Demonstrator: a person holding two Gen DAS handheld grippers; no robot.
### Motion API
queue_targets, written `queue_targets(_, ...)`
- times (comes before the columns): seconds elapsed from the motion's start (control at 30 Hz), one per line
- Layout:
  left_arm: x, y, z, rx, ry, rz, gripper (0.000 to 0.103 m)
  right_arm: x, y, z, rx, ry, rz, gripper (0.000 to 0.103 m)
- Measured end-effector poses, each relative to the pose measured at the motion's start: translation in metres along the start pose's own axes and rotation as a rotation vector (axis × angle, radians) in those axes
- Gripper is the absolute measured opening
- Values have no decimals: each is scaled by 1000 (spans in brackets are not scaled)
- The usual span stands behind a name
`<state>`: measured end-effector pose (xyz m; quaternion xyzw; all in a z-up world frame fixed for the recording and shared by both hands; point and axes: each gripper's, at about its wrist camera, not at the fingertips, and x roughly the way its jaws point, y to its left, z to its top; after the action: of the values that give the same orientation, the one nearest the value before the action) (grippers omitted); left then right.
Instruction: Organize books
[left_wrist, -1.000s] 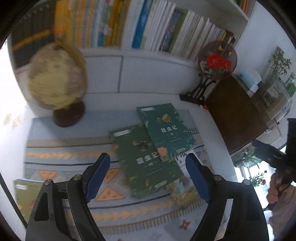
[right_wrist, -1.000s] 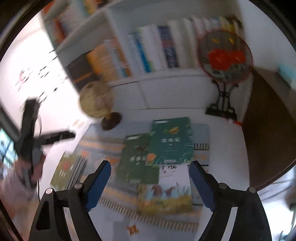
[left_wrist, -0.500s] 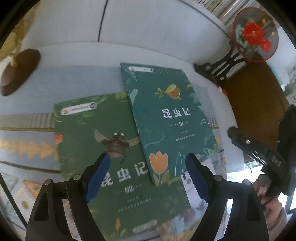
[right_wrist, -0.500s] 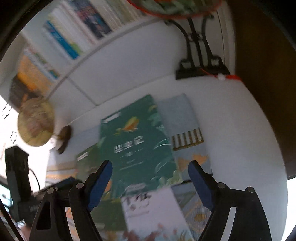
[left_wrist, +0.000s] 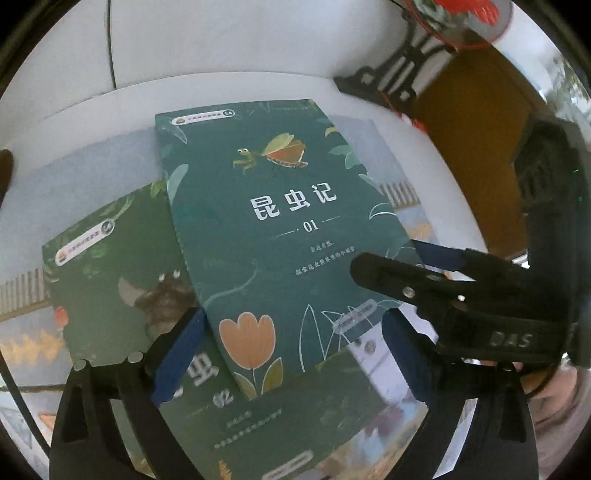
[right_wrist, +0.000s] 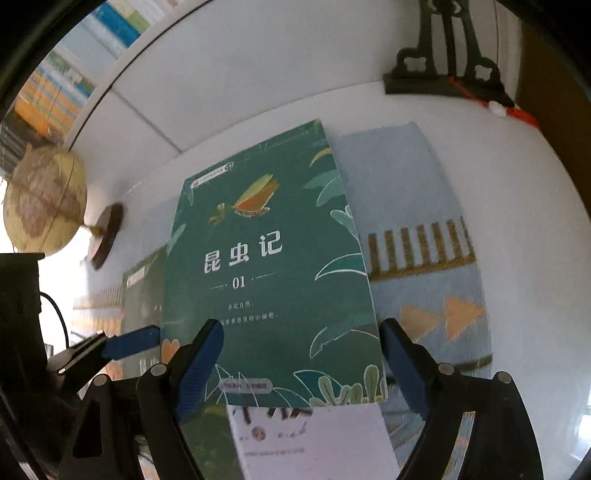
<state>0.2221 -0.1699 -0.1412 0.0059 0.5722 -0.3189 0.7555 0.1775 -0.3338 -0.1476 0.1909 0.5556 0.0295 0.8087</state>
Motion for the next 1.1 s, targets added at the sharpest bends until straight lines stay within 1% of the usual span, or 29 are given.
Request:
queue_targets(0.07,-5,1,-9,-20,17,-48,95,-4,0,-11,4,12,16,86)
queue_targets(0.1,-11,0,-17,-33,23,-70,95,-10,-1,-18,17,3,18,86)
queue_targets(0.13,-15,-1,-24,-38,22,-75,95,-14,-3,-25,29,10,31,86)
queue_targets(0.17,-21,-4,-34,-33,20,-80,95,-19,-3,-36,39,23,52,86)
queue_targets(0.23,-33,-12,-57,-18,21,-100,95,-27,2,-56,30,46,68,85)
queue_targets(0.27,-36,-16,-70,-21,38,-128,94,-32,7,-72,10,68,78,85)
queue_targets(0.3,-41,-21,-87,-28,55,-157,94,-37,10,-87,9,82,105,81)
queue_targets(0.33,-44,-25,-99,-26,59,-154,94,-41,13,-101,17,102,127,77)
queue_targets(0.4,-53,-35,-131,-3,56,-144,94,-49,20,-130,15,121,133,76)
queue_targets(0.43,-55,-36,-141,-1,64,-139,94,-53,23,-146,8,123,131,76)
queue_targets(0.5,-61,-36,-159,-12,68,-131,94,-61,27,-172,0,107,110,76)
queue_targets(0.53,-66,-32,-162,-19,54,-117,94,-66,28,-181,-4,90,87,76)
queue_targets(0.6,-77,-20,-153,-36,11,-84,94,-73,28,-186,8,64,55,76)
queue_targets(0.7,-83,-3,-121,-48,-50,-43,94,-83,23,-174,37,9,70,76)
queue_targets(0.73,-83,3,-106,-41,-68,-32,95,-86,19,-164,59,-13,77,76)
queue_targets(0.77,-80,8,-97,-38,-68,-16,95,-85,16,-155,93,-33,98,76)
queue_targets(0.8,-74,11,-87,-42,-53,-7,95,-82,14,-147,124,-39,116,76)
queue_targets(0.87,-55,20,-66,-86,12,-34,95,-72,16,-133,167,-43,115,76)
queue_targets(0.93,-41,25,-54,-102,30,-17,95,-62,15,-121,186,-49,97,76)
queue_targets(1.0,-32,27,-55,-99,51,-12,95,-52,13,-111,201,-45,83,76)
queue_targets(1.03,-30,25,-57,-95,59,-22,95,-46,12,-109,213,-35,90,76)
queue_targets(1.07,-30,19,-60,-69,50,-31,96,-42,11,-109,230,-20,101,77)
queue_targets(1.1,-30,16,-63,-56,63,-53,93,-41,12,-109,235,-35,108,77)
